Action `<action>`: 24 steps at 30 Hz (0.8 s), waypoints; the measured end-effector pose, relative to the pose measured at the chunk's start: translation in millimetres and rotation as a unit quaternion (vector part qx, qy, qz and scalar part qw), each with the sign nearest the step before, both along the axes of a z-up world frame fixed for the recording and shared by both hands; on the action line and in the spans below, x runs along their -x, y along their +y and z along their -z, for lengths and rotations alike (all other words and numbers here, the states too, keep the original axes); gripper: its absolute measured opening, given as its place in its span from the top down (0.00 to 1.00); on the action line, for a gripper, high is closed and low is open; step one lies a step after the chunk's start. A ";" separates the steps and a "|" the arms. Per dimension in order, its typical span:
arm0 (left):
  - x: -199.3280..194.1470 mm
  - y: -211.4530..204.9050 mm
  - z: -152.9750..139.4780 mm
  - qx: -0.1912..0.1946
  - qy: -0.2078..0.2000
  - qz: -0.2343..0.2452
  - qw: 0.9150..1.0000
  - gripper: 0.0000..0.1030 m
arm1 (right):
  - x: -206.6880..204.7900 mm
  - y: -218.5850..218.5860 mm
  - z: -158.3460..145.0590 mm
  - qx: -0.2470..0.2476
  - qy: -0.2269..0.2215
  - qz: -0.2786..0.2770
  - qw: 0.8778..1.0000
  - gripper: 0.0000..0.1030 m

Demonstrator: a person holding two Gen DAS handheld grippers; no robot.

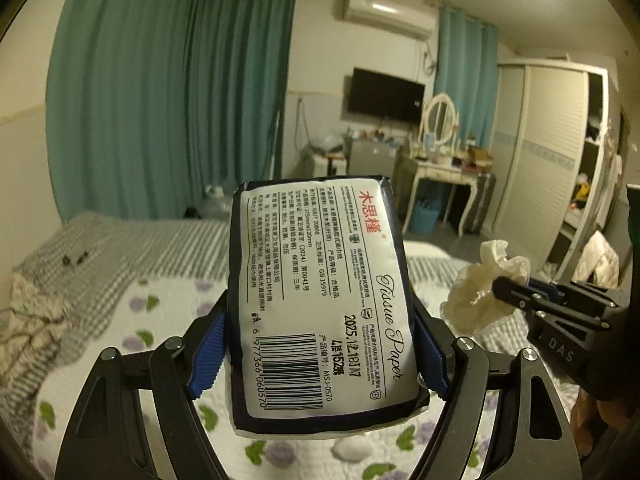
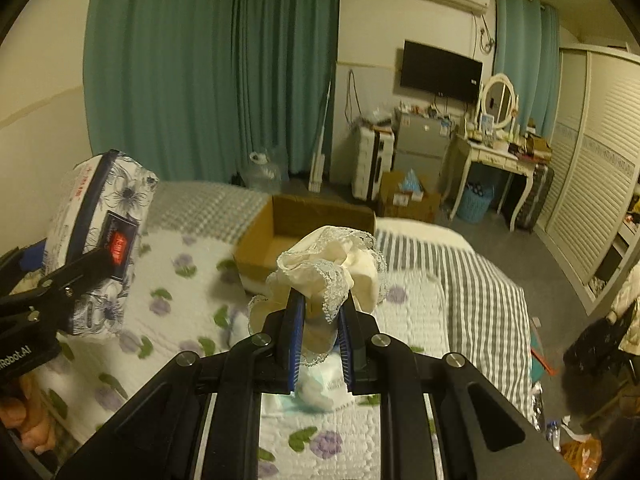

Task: Organize soft objects
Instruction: 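Carry the tissue pack and lace cloth up toward the cardboard box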

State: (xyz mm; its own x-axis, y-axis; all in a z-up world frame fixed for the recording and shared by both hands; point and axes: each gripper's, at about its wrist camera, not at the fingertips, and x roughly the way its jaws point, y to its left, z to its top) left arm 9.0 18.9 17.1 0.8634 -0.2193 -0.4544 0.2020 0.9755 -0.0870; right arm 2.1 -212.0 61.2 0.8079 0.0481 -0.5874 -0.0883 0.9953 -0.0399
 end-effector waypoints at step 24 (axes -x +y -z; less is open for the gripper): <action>-155.2 -33.1 -2.2 -0.002 -0.005 0.018 1.000 0.24 | -123.0 -11.2 -29.8 0.009 -0.037 0.007 0.999 0.85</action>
State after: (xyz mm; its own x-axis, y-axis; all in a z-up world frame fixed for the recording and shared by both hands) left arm 164.2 -14.2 19.4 0.8593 -0.2481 -0.4473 0.2369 0.9681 -0.0818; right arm 125.2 -223.2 91.0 0.8496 0.0268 -0.5268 -0.0710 0.9954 -0.0638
